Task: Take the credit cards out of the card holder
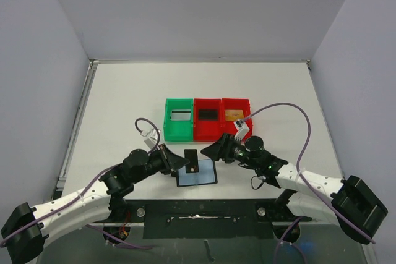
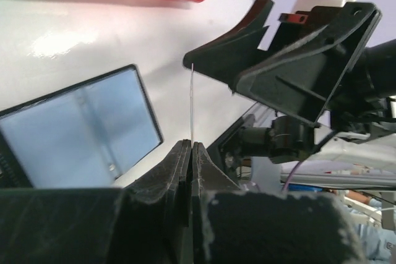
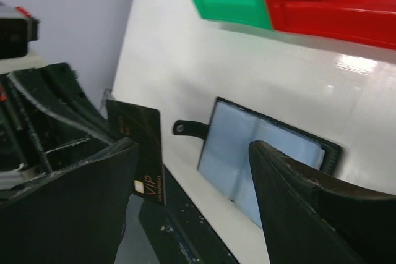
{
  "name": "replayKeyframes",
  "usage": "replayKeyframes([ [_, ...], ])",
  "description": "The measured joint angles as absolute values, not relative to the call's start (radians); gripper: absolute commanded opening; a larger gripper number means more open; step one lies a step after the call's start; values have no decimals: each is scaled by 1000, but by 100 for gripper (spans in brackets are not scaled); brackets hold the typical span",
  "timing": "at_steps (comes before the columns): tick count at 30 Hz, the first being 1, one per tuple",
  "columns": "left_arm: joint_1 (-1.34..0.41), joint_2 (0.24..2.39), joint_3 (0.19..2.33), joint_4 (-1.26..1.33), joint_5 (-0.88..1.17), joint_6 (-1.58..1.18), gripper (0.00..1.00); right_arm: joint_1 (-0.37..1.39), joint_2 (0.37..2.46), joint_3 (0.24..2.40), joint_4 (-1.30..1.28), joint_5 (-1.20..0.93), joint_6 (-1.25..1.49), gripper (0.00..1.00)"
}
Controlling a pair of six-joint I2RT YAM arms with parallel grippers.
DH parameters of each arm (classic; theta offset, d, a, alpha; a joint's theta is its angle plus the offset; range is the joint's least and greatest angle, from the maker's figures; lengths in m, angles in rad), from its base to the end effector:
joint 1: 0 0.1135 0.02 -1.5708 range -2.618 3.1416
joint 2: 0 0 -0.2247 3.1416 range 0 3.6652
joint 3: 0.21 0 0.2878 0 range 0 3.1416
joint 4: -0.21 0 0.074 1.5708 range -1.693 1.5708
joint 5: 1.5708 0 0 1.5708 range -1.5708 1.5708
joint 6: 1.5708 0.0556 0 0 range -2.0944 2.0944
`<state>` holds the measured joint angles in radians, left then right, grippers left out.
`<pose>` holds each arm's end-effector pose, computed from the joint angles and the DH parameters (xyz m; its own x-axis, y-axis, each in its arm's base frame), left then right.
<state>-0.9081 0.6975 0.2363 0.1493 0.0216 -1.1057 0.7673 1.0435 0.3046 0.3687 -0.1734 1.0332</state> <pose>0.1528 -0.1977 0.1465 -0.8004 -0.4268 -0.4210 0.1904 0.4848 -0.8536 0.1916 0.1981 0.1159 -0.8201 0.3845 -0.4238 -0.1857 0.5216 0.8327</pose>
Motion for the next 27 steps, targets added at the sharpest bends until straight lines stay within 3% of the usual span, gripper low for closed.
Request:
replayKeyframes([
  [7, -908, 709, 230, 334, 64, -1119, 0, 765, 1116, 305, 632, -369, 1069, 50],
  [11, -907, 710, 209, 406, 75, -1128, 0, 765, 1167, 305, 726, -447, 1104, 25],
  [18, -897, 668, 197, 418, 83, -1146, 2, 744, 1216, 301, 927, -567, 1180, 0],
  [21, -895, 649, 194, 419, 86, -1147, 38, 735, 1242, 301, 1003, -607, 1209, 0],
  [24, -892, 649, 197, 398, 86, -1140, 66, 731, 1250, 302, 1046, -653, 1223, 0],
  [27, -889, 648, 230, 287, 69, -1119, 69, 703, 1222, 308, 994, -679, 1197, 0],
])
